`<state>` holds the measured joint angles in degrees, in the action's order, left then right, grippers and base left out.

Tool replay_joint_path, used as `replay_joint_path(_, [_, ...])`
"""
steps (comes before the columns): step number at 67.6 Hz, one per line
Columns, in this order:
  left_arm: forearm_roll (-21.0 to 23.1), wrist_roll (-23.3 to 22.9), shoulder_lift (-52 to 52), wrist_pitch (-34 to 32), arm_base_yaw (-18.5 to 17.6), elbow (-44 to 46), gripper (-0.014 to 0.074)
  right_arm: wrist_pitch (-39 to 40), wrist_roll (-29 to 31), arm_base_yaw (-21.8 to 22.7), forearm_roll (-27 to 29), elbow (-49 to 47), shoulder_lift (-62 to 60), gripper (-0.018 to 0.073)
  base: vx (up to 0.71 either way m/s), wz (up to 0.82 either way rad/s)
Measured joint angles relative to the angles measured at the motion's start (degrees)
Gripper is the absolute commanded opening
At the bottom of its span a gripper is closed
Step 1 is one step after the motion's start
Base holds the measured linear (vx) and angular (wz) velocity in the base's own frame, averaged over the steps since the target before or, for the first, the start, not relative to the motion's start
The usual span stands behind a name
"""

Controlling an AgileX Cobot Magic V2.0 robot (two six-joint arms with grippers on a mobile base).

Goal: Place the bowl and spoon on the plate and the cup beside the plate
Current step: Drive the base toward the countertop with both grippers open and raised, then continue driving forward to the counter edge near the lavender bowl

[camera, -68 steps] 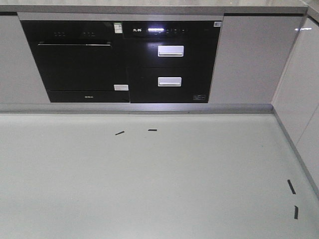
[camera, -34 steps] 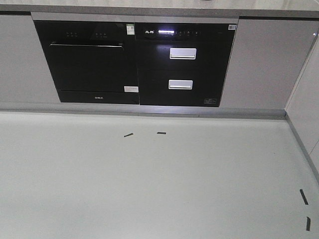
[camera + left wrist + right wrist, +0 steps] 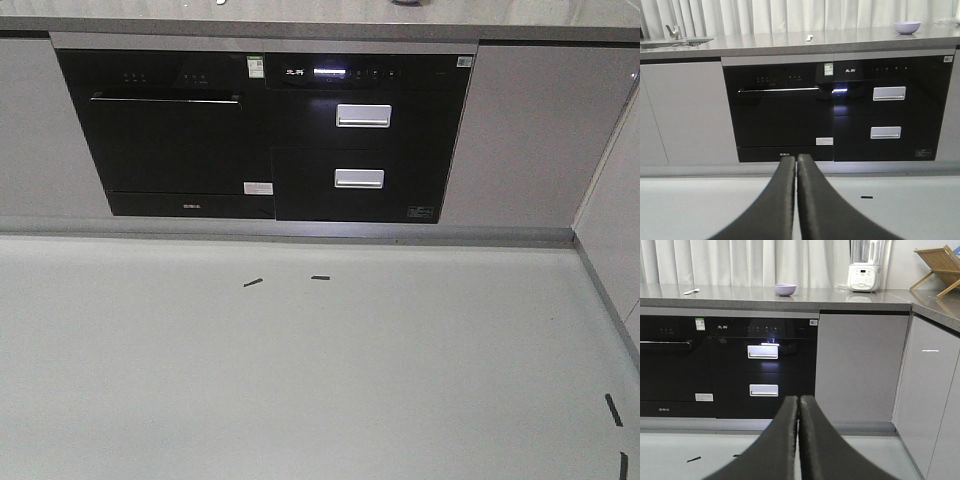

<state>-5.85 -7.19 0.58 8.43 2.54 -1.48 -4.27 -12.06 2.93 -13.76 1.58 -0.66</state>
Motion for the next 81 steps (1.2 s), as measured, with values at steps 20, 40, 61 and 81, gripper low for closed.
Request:
replay_joint_path(20, [0.0,0.0,0.0,0.0,0.0,0.0,-0.0006,0.0,0.0,0.0,0.0,0.0,0.0,-0.0003,0.14,0.01])
replay_joint_path(40, [0.0,0.0,0.0,0.0,0.0,0.0,-0.0006,0.0,0.0,0.0,0.0,0.0,0.0,-0.0003,0.16,0.03])
replay_joint_path(61, [0.0,0.0,0.0,0.0,0.0,0.0,-0.0006,0.0,0.0,0.0,0.0,0.0,0.0,-0.0003,0.16,0.05])
replay_joint_path(81, [0.0,0.0,0.0,0.0,0.0,0.0,-0.0006,0.0,0.0,0.0,0.0,0.0,0.0,-0.0003,0.15,0.01])
